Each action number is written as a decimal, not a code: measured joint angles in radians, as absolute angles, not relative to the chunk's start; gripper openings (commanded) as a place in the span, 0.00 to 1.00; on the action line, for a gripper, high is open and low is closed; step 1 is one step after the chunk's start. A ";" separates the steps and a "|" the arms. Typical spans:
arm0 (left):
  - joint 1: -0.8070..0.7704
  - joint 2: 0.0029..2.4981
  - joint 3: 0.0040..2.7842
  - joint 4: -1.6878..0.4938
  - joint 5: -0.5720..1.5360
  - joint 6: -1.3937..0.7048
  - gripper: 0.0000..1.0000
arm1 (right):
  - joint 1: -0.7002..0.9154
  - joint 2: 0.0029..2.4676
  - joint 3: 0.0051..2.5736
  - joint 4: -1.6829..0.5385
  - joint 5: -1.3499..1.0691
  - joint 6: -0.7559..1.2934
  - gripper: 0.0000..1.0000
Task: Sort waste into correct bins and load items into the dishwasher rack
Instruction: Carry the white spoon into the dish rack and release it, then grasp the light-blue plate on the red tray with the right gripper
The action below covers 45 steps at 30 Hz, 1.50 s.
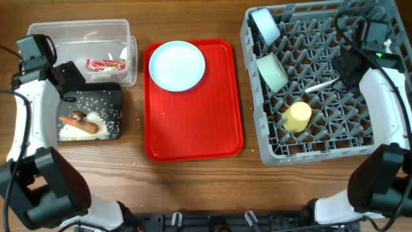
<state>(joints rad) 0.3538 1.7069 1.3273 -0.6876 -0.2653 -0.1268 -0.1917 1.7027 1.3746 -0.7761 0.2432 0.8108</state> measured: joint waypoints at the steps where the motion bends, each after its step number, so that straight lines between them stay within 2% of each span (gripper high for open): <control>1: 0.354 1.707 1.327 -0.687 -0.265 -0.126 1.00 | -0.192 1.703 1.375 -0.773 0.242 0.813 0.64; 4: 0.354 1.707 1.327 -0.688 -0.265 -0.126 1.00 | -0.192 1.703 1.375 -0.773 0.236 0.815 0.63; 8: 0.354 1.707 1.327 -0.688 -0.265 -0.126 1.00 | -0.192 1.703 1.375 -0.768 0.192 0.757 0.72; 14: 0.354 1.707 1.327 -0.688 -0.265 -0.126 1.00 | -0.159 1.623 1.420 -0.735 -0.037 0.528 0.64; 19: 0.354 1.707 1.327 -0.688 -0.265 -0.126 1.00 | 0.188 1.548 1.523 -0.639 -0.109 0.466 0.64; 21: 0.354 1.707 1.327 -0.688 -0.266 -0.126 1.00 | 0.358 1.592 1.523 -0.577 -0.104 0.466 0.63; 24: 0.354 1.707 1.327 -0.687 -0.265 -0.126 1.00 | 0.509 1.711 1.523 -0.471 -0.084 0.485 0.61; 27: 0.354 1.707 1.327 -0.687 -0.265 -0.126 1.00 | 0.577 1.852 1.523 -0.389 -0.069 0.532 0.56; 35: 0.354 1.707 1.327 -0.688 -0.265 -0.126 1.00 | 0.577 2.111 1.523 -0.313 -0.044 0.680 0.55; 41: 0.354 1.707 1.327 -0.688 -0.265 -0.126 1.00 | 0.577 2.206 1.523 -0.292 -0.044 0.738 0.44; 43: 0.354 1.707 1.327 -0.688 -0.265 -0.126 1.00 | 0.577 2.215 1.527 -0.280 -0.051 0.757 0.28; 44: 0.354 1.707 1.327 -0.688 -0.265 -0.127 1.00 | 0.577 2.218 1.529 -0.279 -0.053 0.767 0.07; 45: 0.354 1.707 1.327 -0.688 -0.265 -0.126 1.00 | 0.577 2.222 1.530 -0.278 -0.059 0.778 0.04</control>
